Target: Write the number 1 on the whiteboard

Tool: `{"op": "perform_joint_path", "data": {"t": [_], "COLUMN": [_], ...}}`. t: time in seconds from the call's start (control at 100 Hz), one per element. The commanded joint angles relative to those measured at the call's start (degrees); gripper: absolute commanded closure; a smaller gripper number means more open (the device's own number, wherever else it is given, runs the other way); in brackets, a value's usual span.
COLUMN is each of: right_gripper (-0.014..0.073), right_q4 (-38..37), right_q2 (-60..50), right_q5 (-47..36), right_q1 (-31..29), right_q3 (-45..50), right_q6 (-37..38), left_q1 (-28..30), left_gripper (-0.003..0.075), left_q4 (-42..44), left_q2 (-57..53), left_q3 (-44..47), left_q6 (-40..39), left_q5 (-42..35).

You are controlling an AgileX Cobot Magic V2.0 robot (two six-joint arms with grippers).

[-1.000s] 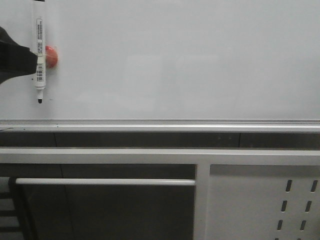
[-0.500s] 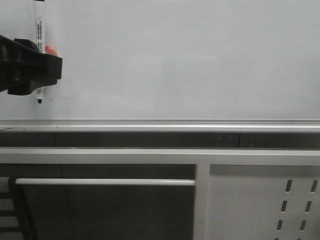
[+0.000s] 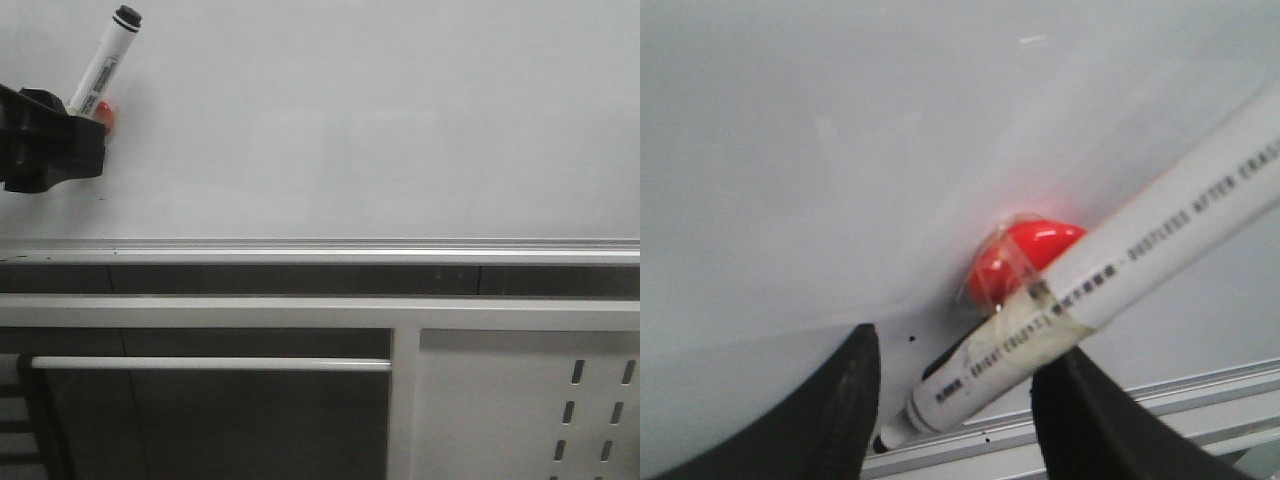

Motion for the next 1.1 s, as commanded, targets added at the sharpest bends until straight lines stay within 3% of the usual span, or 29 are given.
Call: {"op": "perform_joint_path", "data": {"t": [0.0,0.2,0.57,0.88,1.09], "right_gripper": [0.0287,0.0287,0.0287,0.0287,0.0287], "right_q4": [0.2,0.2,0.2,0.2,0.2], "right_q2": [1.2,1.2,1.2,1.2,1.2], "right_q5": [-4.0,-4.0,-4.0,-4.0,-4.0], "right_q1": [-0.2,-0.2,-0.2,-0.2,-0.2], "right_q3": [-1.9,-1.9,-1.9,-1.9,-1.9], "right_q6": [-0.6,-0.6,-0.6,-0.6,-0.6], "left_q1": [0.1,0.1,0.1,0.1,0.1], "left_gripper": [0.0395,0.0395,0.0398,0.0527,0.0535], "left_q4": [2.5,9.6,6.9,6.8,6.8], "left_q2": [-1.0,0.4,4.9,5.0,5.0], "left_q3": [-2.0,-2.0,-2.0,-3.2,-4.1], "left_q6": [-0.6,-0.6,-0.6,-0.8,-0.8], "left_q5": [-4.0,-4.0,-10.4,-12.0,-11.8]}}
